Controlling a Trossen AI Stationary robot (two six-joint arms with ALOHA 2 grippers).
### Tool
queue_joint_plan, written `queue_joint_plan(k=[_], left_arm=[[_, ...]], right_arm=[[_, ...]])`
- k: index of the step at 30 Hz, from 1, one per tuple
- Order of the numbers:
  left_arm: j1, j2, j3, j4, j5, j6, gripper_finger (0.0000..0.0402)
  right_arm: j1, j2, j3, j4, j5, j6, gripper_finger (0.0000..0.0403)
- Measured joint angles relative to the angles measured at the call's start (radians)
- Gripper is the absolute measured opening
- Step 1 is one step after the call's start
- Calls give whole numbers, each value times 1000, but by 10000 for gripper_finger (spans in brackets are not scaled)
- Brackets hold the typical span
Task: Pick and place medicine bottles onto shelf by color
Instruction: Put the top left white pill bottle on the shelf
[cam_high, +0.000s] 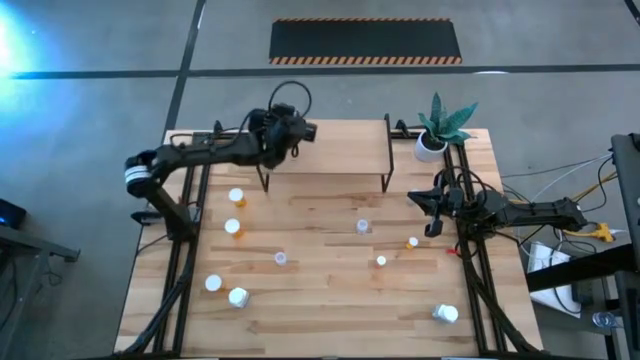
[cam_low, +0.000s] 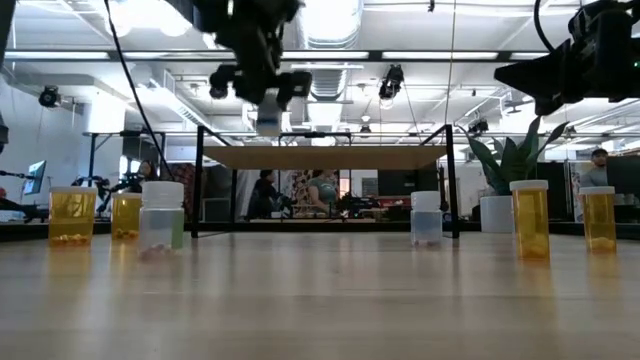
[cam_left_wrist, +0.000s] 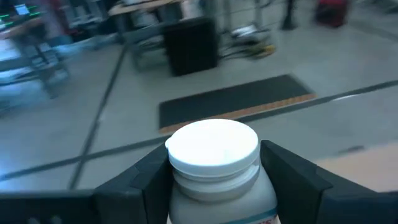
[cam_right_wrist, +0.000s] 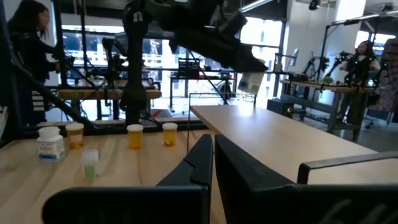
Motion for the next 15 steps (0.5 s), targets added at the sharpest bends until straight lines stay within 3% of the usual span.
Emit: queue_joint_plan(k=[7,15], left_arm=[[62,75,-96,209,0,9,196],[62,74,-119,219,-3,9,232]], right_arm=[[0,-1,0,0,8,2,9],[0,-1,0,-1,10,2,9]])
